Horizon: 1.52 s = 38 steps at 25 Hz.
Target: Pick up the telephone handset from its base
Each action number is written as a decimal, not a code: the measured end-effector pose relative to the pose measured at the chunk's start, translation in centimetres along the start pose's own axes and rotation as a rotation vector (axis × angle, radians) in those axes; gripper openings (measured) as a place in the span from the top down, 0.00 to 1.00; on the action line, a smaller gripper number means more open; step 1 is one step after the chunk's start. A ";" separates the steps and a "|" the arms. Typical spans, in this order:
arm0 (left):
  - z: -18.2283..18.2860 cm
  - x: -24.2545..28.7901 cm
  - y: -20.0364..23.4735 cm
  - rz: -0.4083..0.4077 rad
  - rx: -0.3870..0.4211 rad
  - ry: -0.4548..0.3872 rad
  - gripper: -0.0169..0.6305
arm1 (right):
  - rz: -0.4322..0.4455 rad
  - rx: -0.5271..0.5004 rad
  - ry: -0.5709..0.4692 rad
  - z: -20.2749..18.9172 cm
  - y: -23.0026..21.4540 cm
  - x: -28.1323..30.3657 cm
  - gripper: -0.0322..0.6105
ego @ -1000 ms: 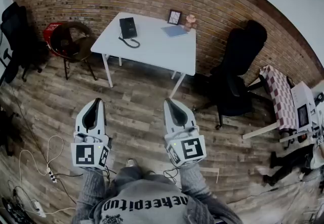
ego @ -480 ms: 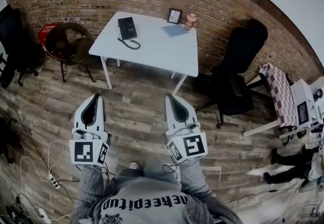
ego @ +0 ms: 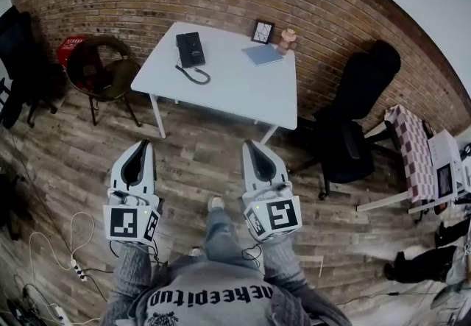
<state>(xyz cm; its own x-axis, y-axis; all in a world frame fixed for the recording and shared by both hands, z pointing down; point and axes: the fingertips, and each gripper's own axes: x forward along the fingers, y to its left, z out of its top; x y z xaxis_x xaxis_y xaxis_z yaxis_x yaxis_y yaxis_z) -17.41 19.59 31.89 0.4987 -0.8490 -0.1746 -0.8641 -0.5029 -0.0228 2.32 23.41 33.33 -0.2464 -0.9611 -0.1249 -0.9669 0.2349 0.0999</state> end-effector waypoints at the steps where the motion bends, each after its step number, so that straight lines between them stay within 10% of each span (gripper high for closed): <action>1: -0.1 0.9 0.3 0.004 0.005 -0.002 0.95 | 0.006 -0.001 -0.004 -0.1 -0.4 1.0 0.94; 38: -3.8 32.9 7.4 0.178 0.062 -0.023 0.95 | 0.213 0.027 -0.080 -3.7 -18.3 32.4 0.94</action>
<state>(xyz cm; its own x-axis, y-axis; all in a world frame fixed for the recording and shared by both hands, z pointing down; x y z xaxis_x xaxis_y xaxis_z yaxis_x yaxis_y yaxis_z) -7.11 -12.68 29.76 0.3363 -0.9194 -0.2041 -0.9415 -0.3333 -0.0500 12.27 -12.54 31.10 -0.4491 -0.8749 -0.1813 -0.8934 0.4365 0.1062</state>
